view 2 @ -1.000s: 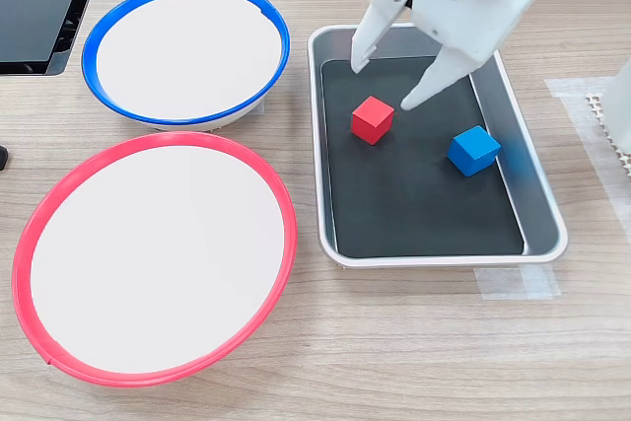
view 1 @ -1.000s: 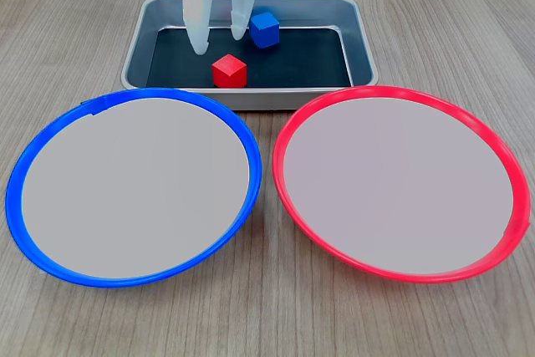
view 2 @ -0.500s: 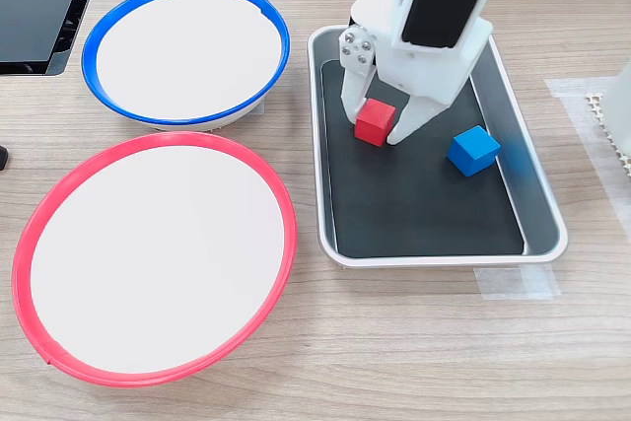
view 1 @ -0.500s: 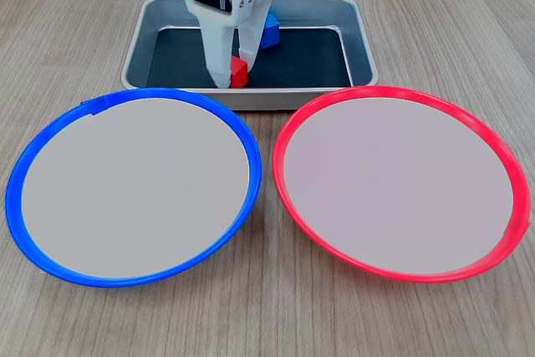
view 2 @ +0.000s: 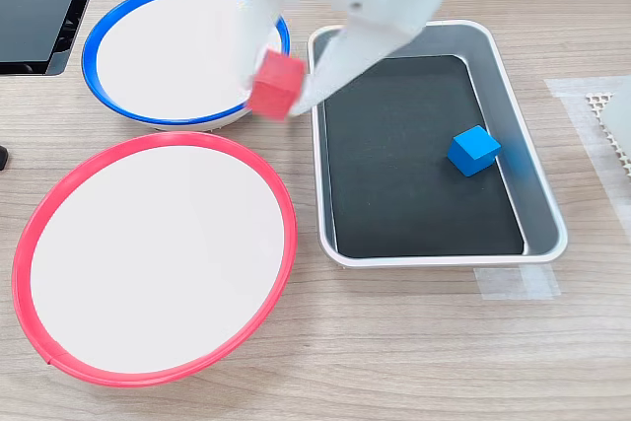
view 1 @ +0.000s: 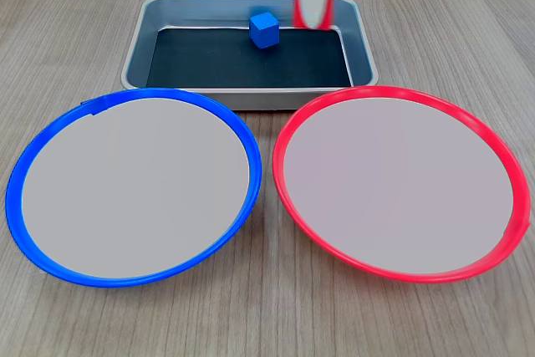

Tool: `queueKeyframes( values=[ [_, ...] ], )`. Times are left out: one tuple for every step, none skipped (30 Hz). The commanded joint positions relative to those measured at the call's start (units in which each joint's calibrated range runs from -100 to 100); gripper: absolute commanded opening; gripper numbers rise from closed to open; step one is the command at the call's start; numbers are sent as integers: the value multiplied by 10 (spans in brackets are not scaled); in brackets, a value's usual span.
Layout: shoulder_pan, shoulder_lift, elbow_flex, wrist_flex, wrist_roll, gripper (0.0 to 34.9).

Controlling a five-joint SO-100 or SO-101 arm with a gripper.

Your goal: Move two blocks from tray to matching dishes

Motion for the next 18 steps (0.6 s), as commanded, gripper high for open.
queueKeyframes(
  values=[
    [-45,110,-105,-94,19,3],
    [-49,136,-111,-118,27,3],
    [-52,157,-111,-140,33,3],
    [-53,179,-110,-163,41,6],
    [-54,193,-106,-178,47,23],
    [-56,214,-90,-205,58,78],
    [-58,220,-79,-215,62,119],
    [-60,221,-73,-219,64,144],
    [-65,222,-59,-230,74,214],
    [-68,218,-55,-228,78,254],
    [-70,212,-54,-223,78,285],
    [-72,200,-52,-216,78,304],
    [-73,184,-49,-206,80,298],
    [-74,165,-47,-195,82,264],
    [-75,139,-41,-177,86,240],
    [-75,115,-37,-152,94,197],
    [-75,58,-27,-81,121,90],
    [-73,19,-12,-26,146,54]
  ],
)
